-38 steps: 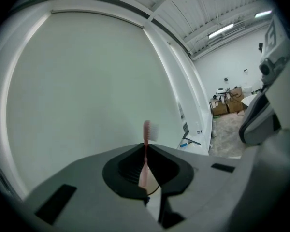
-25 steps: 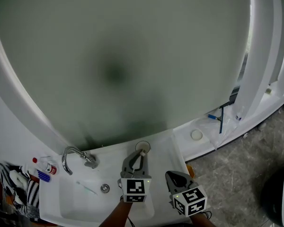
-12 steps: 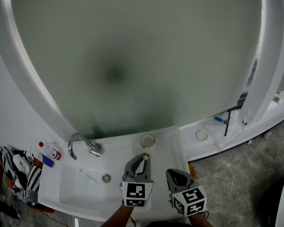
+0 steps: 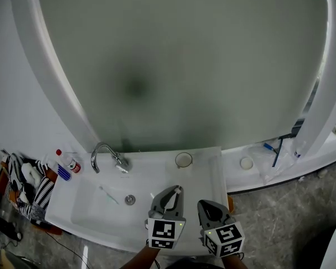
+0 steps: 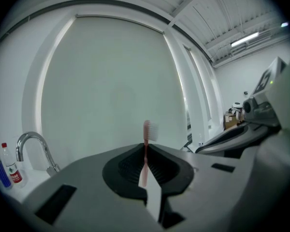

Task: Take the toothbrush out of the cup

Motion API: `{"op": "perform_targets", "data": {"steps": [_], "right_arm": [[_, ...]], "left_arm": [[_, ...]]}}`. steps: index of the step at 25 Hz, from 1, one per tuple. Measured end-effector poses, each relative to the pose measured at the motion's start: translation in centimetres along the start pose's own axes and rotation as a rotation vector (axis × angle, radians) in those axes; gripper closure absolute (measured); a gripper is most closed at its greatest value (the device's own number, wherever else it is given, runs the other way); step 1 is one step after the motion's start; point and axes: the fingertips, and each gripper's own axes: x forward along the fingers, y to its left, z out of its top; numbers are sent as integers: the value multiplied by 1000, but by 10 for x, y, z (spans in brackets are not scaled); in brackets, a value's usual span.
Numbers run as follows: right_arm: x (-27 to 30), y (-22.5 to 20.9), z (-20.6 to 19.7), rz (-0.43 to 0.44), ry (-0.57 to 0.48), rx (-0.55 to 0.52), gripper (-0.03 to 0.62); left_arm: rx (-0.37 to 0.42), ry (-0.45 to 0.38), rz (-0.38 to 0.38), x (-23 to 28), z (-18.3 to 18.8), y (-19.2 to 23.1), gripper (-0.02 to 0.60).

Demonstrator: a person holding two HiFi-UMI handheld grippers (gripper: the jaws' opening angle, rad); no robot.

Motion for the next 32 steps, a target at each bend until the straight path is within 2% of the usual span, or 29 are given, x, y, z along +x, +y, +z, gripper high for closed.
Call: {"op": "perform_targets", "data": {"steps": [8, 19, 32], "right_arm": [[-6, 12, -6, 34, -1, -26, 583], [-16, 26, -11, 50, -11, -63, 583], [-33, 39, -18, 83, -9, -76, 583]], "left_arm": [[-43, 39, 38, -20, -17, -6, 555], [-94, 73, 43, -47, -34, -20, 555], [-132, 80, 58, -80, -38, -42, 555]]}}
